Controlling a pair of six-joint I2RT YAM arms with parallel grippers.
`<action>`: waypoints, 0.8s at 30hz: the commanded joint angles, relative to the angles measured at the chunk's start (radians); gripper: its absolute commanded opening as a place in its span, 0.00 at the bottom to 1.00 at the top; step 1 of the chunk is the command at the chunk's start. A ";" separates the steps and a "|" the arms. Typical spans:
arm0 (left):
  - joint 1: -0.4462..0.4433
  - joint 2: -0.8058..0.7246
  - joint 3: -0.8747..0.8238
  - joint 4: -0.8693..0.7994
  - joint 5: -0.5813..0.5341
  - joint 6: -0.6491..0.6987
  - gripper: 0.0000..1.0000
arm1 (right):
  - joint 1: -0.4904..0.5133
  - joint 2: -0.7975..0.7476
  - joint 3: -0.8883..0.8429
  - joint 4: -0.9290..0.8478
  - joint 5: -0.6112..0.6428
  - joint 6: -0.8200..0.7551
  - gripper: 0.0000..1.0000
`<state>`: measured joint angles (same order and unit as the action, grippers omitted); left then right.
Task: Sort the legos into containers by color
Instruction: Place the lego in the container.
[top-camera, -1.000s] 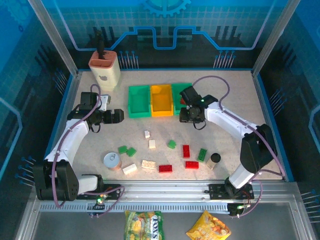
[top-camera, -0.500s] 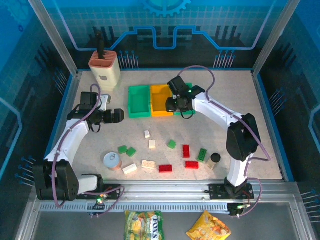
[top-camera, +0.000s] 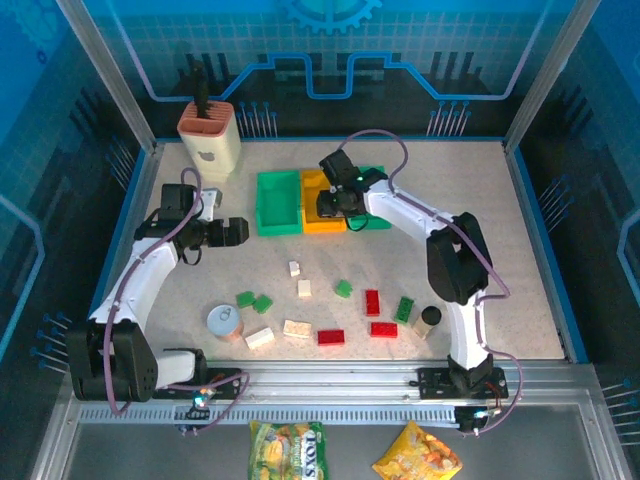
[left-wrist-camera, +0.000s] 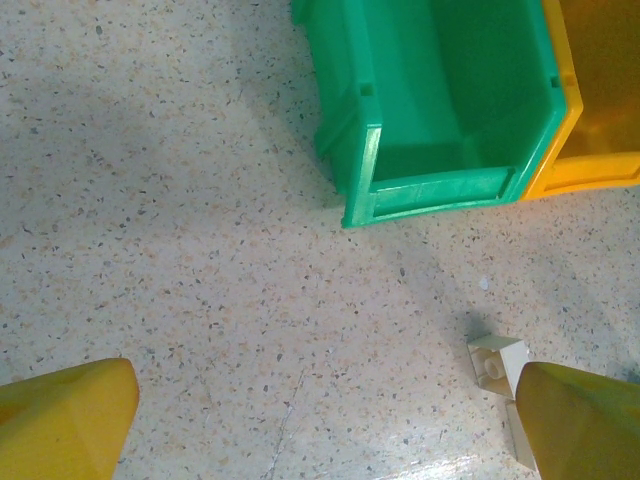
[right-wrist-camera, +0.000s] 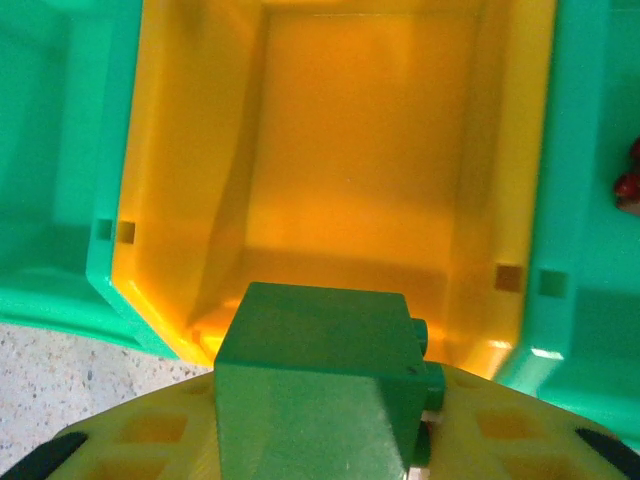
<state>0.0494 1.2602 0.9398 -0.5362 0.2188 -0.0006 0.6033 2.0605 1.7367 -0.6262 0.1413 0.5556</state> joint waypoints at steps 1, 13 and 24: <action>-0.003 0.001 0.022 0.012 0.031 -0.017 0.98 | 0.014 0.035 0.057 0.023 0.009 -0.011 0.43; -0.003 -0.014 0.019 0.021 0.016 -0.032 0.98 | 0.026 0.150 0.148 0.026 0.057 -0.036 0.43; -0.003 -0.014 0.026 0.012 0.007 -0.068 0.98 | 0.034 0.206 0.203 0.003 0.106 -0.052 0.52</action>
<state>0.0494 1.2602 0.9398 -0.5331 0.2226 -0.0441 0.6212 2.2528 1.9060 -0.6106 0.2142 0.5144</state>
